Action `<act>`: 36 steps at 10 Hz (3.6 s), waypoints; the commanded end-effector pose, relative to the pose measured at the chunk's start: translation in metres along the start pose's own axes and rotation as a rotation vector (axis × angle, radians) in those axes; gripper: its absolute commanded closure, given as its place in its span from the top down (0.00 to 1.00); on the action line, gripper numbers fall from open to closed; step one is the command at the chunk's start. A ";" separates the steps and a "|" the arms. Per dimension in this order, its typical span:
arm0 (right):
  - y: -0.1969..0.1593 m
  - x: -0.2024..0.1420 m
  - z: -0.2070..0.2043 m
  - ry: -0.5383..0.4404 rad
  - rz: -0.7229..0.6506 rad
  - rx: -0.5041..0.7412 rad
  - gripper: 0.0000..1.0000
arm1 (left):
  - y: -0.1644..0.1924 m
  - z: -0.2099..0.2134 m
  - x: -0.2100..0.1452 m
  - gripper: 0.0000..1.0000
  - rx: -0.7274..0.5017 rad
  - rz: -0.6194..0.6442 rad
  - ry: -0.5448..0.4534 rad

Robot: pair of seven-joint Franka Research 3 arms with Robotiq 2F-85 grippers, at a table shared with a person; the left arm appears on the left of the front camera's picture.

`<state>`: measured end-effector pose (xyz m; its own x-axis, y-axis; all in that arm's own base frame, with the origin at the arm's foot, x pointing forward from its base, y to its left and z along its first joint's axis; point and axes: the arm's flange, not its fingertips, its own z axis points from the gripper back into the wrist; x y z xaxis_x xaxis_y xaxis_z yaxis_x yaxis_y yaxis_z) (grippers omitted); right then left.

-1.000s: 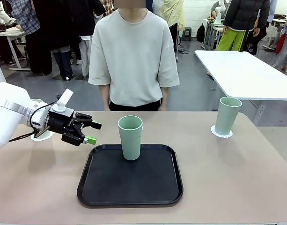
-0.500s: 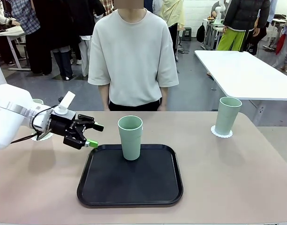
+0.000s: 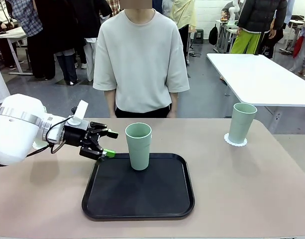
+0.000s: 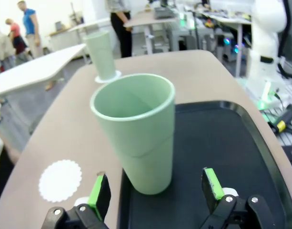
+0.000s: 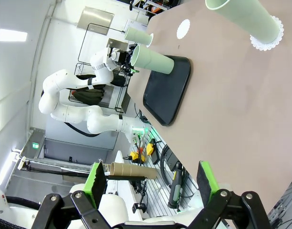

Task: Place coasters on the table and set cups on them.
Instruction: Take one Reusable plastic cup from the Flat Tray and place it on a coaster set by the human.

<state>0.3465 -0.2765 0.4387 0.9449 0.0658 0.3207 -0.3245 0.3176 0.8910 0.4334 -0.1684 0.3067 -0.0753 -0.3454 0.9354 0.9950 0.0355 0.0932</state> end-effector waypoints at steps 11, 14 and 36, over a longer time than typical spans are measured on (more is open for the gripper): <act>0.002 -0.001 -0.002 -0.011 -0.008 0.004 1.00 | 0.038 -0.054 -0.037 1.00 -0.122 0.042 -0.051; 0.002 -0.001 -0.002 -0.011 -0.008 0.004 1.00 | 0.039 -0.063 -0.046 1.00 -0.152 -0.010 -0.108; 0.002 -0.001 -0.002 -0.011 -0.008 0.004 1.00 | 0.021 -0.090 0.001 0.25 -0.246 0.000 -0.159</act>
<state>0.3466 -0.2765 0.4387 0.9449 0.0659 0.3206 -0.3244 0.3175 0.8910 0.4750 -0.2570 0.2471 -0.0704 -0.1982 0.9776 0.9807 -0.1932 0.0315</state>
